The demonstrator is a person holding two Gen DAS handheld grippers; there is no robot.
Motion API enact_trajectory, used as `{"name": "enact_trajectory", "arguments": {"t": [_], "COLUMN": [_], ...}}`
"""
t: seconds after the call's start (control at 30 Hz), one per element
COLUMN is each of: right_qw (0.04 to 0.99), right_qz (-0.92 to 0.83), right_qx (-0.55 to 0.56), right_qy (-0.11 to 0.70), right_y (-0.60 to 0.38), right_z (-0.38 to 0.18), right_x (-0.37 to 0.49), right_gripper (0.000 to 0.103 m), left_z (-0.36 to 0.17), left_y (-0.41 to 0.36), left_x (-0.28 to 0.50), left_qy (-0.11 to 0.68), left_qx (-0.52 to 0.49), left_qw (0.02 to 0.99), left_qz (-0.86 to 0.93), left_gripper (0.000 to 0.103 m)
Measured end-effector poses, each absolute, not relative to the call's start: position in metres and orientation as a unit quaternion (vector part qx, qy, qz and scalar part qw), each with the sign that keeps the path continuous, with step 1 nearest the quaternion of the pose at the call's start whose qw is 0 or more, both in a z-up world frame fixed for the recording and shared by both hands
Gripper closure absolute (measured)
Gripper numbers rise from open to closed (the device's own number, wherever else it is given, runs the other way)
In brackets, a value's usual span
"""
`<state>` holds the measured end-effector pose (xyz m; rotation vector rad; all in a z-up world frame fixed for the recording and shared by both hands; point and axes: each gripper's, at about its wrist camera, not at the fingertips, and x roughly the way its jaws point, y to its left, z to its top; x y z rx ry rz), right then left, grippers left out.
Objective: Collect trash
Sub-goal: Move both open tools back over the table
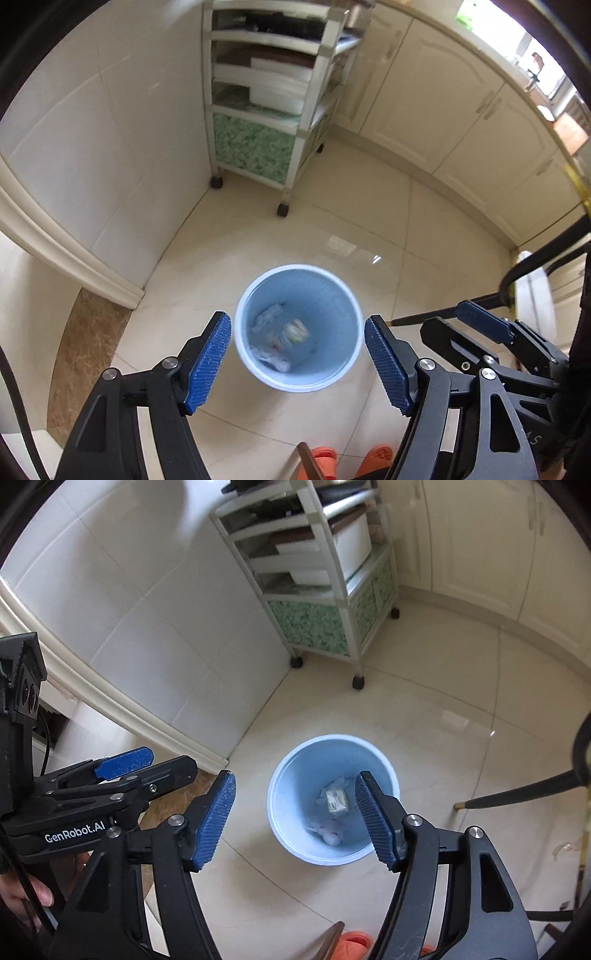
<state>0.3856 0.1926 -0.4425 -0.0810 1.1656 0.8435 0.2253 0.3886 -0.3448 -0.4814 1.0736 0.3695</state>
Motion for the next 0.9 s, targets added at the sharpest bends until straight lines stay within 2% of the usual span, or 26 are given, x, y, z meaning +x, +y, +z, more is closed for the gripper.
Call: {"name": "enact_trajectory", "arguments": {"t": [0.1,0.2,0.27,0.33,0.43,0.57,0.73,0.9], "right_qw": [0.777,0.805,0.824,0.844,0.875,0.91,0.938,0.952], "right_qz": [0.372,0.356,0.346,0.34,0.318,0.274,0.215,0.157], "right_qx": [-0.043,-0.048,-0.053,-0.053,-0.052,-0.039,-0.021,-0.016], "right_qy": [0.506,0.472,0.446,0.412,0.362,0.309,0.271,0.264], "right_y": [0.177,0.155,0.139,0.117,0.081,0.02,-0.059,-0.131], "right_z": [-0.413,-0.375,-0.346,-0.314,-0.268,-0.218,-0.176,-0.16], "right_x": [0.38,0.372,0.363,0.352,0.333,0.313,0.301,0.302], "right_gripper": [0.031,0.029,0.023,0.015,0.013,0.004,0.0,0.0], "left_z": [-0.325,-0.285,-0.257,-0.23,-0.191,-0.152,-0.126,-0.125], "left_y": [0.376,0.352,0.331,0.312,0.274,0.212,0.139,0.071], "left_x": [0.224,0.218,0.213,0.208,0.202,0.2,0.203,0.224], "left_qy": [0.484,0.453,0.426,0.396,0.348,0.298,0.266,0.266], "left_qx": [-0.216,-0.198,-0.184,-0.17,-0.146,-0.113,-0.081,-0.037], "left_qw": [0.832,0.856,0.875,0.893,0.921,0.947,0.96,0.962], "left_qz": [0.164,0.151,0.14,0.128,0.097,0.047,-0.01,-0.06], "left_gripper": [0.032,0.032,0.032,0.027,0.021,0.011,0.007,0.001]}}
